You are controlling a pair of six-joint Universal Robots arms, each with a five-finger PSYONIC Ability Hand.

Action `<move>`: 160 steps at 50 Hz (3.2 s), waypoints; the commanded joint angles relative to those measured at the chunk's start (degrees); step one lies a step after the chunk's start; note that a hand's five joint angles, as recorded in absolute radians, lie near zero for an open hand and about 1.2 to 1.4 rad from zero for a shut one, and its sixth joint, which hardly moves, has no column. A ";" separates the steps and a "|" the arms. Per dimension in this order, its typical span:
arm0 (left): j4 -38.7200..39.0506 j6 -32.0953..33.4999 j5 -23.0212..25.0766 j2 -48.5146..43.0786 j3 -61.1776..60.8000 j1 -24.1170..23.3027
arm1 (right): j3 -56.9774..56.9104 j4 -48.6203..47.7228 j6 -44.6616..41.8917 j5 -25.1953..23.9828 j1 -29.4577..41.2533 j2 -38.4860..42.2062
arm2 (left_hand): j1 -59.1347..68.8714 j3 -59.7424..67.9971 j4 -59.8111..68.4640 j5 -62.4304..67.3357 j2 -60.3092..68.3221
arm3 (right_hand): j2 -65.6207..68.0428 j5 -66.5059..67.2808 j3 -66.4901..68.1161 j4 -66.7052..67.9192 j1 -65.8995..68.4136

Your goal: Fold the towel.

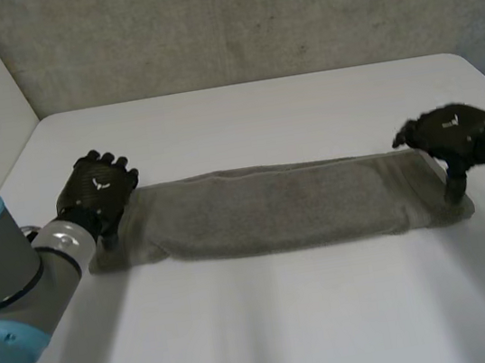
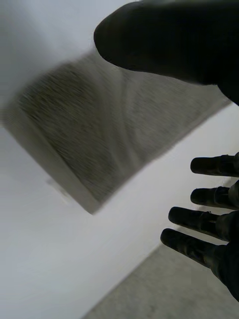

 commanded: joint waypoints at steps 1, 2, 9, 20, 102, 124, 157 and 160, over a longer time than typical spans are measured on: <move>0.15 -0.49 0.27 2.45 -3.40 0.46 | 8.28 -6.16 -2.85 0.31 -2.96 0.68 | -3.40 -2.74 -2.93 -1.87 -2.96 | -3.97 -3.48 -3.89 -4.35 -3.35; 0.33 -1.01 0.36 2.54 -3.57 0.46 | 9.24 -7.99 -3.03 0.31 -3.22 1.20 | -3.40 -2.74 -2.93 -1.87 -2.96 | -3.97 -3.48 -3.89 -4.35 -3.35; 1.12 -2.95 0.36 2.63 -3.66 0.46 | 11.35 -14.69 -3.11 0.05 -4.63 3.76 | -3.40 -2.74 -2.93 -1.87 -2.96 | 8.90 9.38 8.97 8.52 9.51; 1.12 -3.22 0.36 2.63 -3.48 -0.25 | 10.21 -16.36 -3.11 -0.13 -4.89 8.33 | -3.40 -2.74 -2.93 -1.87 -2.96 | 44.05 44.54 44.13 43.68 44.67; 1.21 -10.69 -0.26 6.23 -1.46 -3.76 | -16.26 -12.67 7.16 7.52 34.59 13.10 | -3.23 -2.57 -2.76 -1.71 -2.79 | -3.97 -3.48 -3.89 -4.35 -3.35; 2.52 -10.78 -0.34 1.66 -0.93 -12.29 | 10.29 -17.32 8.57 1.37 16.38 4.28 | -2.55 -1.89 -2.09 -1.03 -2.12 | 4.48 4.97 4.56 4.11 5.10; 2.79 -13.24 -0.43 2.89 -0.41 -12.11 | 13.73 -14.25 7.43 0.40 4.78 0.59 | -2.89 -2.23 -2.42 -1.37 -2.46 | 66.03 66.52 66.11 65.65 66.65; 2.79 -13.24 -0.52 3.50 -0.14 -11.76 | 13.20 -11.09 4.36 -1.45 2.32 -2.84 | -2.89 -2.23 -2.42 -1.37 -2.46 | 66.03 66.52 66.11 65.65 66.65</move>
